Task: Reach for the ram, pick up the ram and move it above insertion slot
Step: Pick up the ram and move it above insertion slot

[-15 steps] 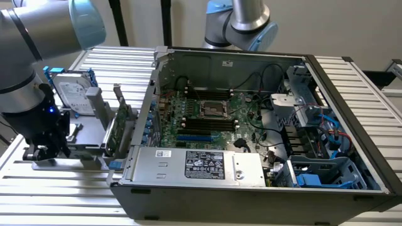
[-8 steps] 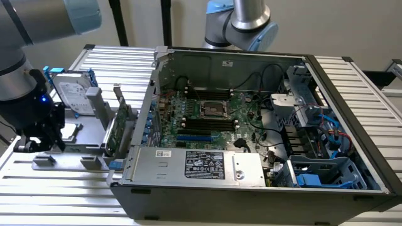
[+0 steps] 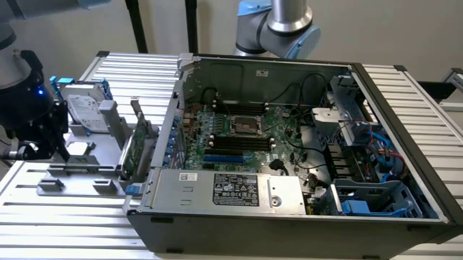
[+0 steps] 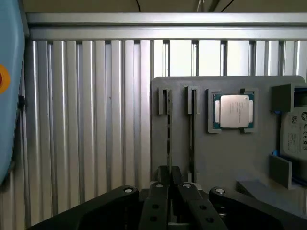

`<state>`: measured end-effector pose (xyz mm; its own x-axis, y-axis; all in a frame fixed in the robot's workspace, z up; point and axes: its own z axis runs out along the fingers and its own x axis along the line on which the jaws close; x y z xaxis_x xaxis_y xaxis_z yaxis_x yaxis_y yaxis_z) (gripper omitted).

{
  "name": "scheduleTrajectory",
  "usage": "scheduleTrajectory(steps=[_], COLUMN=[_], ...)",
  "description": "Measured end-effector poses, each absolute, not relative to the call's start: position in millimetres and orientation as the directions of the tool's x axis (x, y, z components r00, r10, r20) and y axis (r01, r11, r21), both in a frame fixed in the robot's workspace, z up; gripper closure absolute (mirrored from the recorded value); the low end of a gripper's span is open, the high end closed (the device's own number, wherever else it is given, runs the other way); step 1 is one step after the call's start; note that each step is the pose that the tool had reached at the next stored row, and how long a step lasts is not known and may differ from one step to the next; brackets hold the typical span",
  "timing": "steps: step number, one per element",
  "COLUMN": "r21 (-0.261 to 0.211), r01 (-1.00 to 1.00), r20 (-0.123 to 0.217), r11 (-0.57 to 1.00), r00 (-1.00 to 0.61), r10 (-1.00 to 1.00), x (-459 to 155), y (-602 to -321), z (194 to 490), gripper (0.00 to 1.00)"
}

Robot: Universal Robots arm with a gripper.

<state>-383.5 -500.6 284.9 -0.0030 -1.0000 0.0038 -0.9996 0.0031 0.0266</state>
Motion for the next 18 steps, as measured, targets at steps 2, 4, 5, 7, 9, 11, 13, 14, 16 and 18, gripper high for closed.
scheduleTrajectory(steps=[2,4,5,7,9,11,13,14,16,18], r21=[0.027,0.026,0.027,0.026,0.026,0.026,0.026,0.027,0.027,0.027], r01=[-1.000,-1.000,-0.999,-0.999,-0.999,-0.999,-0.998,-0.998,-0.998,-0.998], r20=[0.002,-0.001,-0.002,-0.004,-0.006,-0.009,-0.012,-0.013,-0.017,-0.020], r11=[-0.005,-0.014,-0.018,-0.027,-0.036,-0.044,-0.051,-0.054,-0.059,-0.062], r00=[0.006,0.014,0.018,0.027,0.036,0.043,0.050,0.053,0.059,0.062], r10=[-1.000,-1.000,-1.000,-1.000,-0.999,-0.999,-0.999,-0.998,-0.998,-0.998], x=[-381,-379,-378,-376,-374,-371,-368,-366,-361,-354], y=[-501,-501,-501,-501,-501,-501,-501,-501,-501,-501], z=[294,303,308,317,326,335,344,349,358,367], gripper=[0.86,0.86,0.86,0.86,0.86,0.86,0.86,0.86,0.86,0.86])
